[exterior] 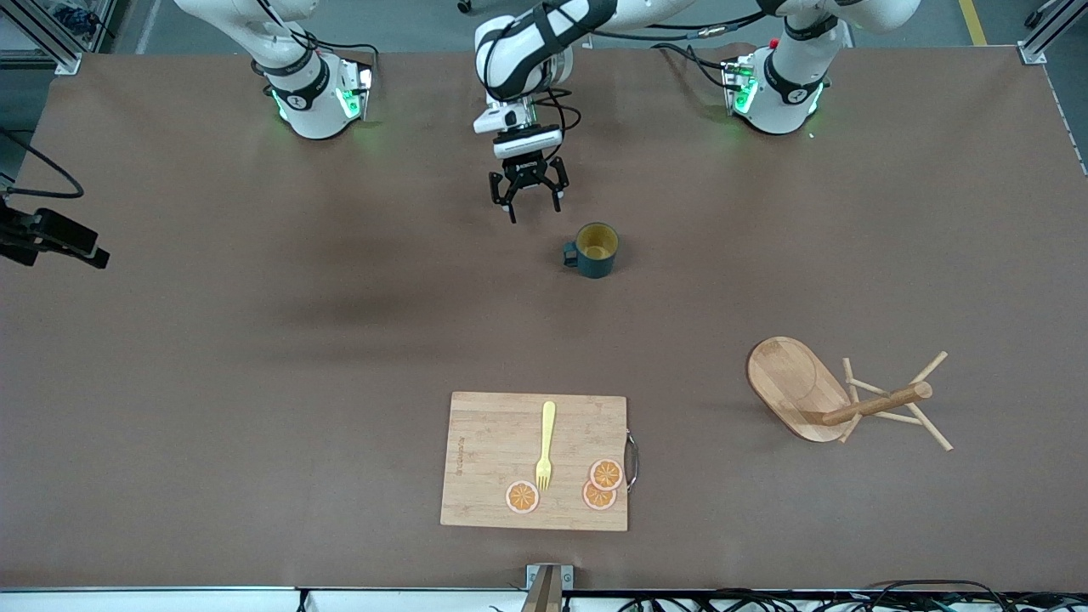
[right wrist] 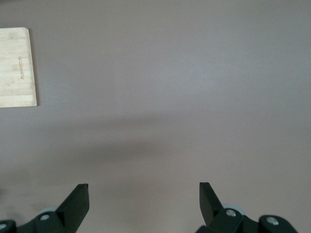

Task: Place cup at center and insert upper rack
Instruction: 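Lower the left gripper beside the teal mug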

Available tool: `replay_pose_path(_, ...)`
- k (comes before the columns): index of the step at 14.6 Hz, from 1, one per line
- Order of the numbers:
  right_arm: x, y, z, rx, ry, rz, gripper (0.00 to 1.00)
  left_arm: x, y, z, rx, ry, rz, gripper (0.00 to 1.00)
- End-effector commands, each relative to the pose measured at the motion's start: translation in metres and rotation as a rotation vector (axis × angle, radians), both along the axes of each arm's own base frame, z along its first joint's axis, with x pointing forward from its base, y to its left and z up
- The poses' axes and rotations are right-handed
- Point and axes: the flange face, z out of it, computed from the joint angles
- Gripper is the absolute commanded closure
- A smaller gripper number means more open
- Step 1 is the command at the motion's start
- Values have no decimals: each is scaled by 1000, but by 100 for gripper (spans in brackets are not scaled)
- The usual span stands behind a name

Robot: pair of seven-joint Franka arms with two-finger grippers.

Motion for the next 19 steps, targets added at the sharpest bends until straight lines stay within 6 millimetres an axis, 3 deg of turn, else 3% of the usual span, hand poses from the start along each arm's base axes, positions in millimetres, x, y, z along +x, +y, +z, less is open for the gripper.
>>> replay_pose_path(1, -16, 1, -2, -18, -1, 13, 0, 7, 2, -13, 19, -52, -5, 1)
replay_pose_path(5, -18, 1, -1, -18, -1, 13, 0, 11, 10, -33, 85, -114, -15, 1)
replay_pose_path(11, -19, 6, 4, -19, -10, 22, 0, 18, 11, -48, 121, -199, -64, 1)
replay_pose_path(12, -19, 10, 4, -19, -10, 26, 0, 11, 7, -54, 130, -212, -87, 1)
replay_pose_path(16, -19, 8, 4, -19, -8, 23, 0, 18, 11, -79, 206, -257, -111, 2)
replay_pose_path(19, -19, 10, 5, -19, -10, 26, 0, 19, 12, -81, 231, -254, -124, 4)
